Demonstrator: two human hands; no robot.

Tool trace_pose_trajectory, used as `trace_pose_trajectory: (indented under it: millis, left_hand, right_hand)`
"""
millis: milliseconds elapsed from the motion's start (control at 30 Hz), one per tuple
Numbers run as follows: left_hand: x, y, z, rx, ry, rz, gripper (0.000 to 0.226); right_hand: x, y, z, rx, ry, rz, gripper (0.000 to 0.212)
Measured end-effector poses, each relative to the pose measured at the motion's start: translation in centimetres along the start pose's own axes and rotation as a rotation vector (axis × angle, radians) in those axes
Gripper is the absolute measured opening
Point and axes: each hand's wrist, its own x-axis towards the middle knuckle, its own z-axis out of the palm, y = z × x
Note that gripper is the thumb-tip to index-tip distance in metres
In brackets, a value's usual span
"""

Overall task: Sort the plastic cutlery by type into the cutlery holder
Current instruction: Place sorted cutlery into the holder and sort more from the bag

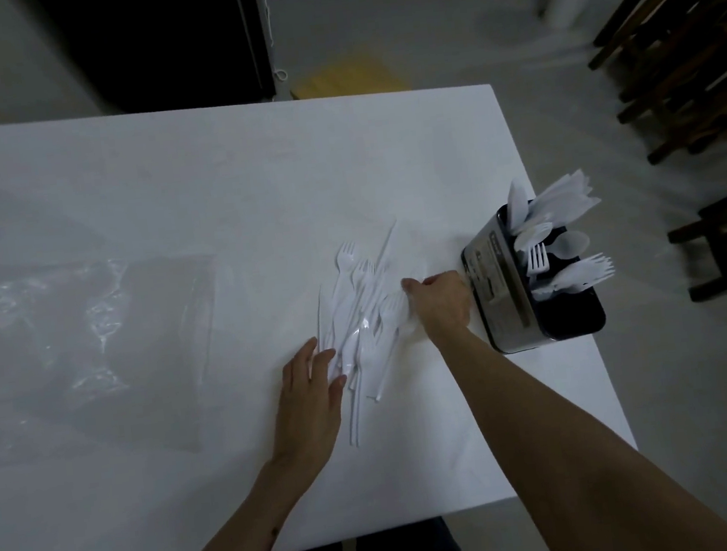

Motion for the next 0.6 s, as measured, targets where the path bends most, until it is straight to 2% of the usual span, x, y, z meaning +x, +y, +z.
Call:
trace_pose_trajectory:
  millis: [100,300,400,467,533,600]
  left_hand:
    - [0.0,0.0,0.0,-0.022,-0.010,0.002,0.031]
    - [1.9,1.6,-1.4,-0.149,0.016,-0.024,0.032]
    - [3.8,4.4,-2.9,-0.321,0.021,-0.062,0.039]
    - [5.3,6.6,-3.7,-0.470,-0.100,-0.136,0.044]
    - [7.0,8.3,-4.0,-0.562,-0.261,-0.228,0.042]
    - [8.0,8.6,-3.6,-0.552,-0.338,-0.278,0.031]
  right_hand:
    - [0.2,-0.5,-0.4,0.160,-0.004,-0.044,0.022]
    - [-0.7,-3.3,-3.0,0.398,-0.006,-0.425,0.012]
    - [-1.8,-4.8,-4.5,0.554,-0.040,-0.479,0.013]
    - [-3.1,-5.6,-4.9,0.618,-0.199,-0.463,0.017]
    - [-4.0,-5.5,-4.6,0.577,-0.354,-0.427,0.022]
    - [-4.2,-4.3,-4.2,0.534,-0.361,-0.369,0.024]
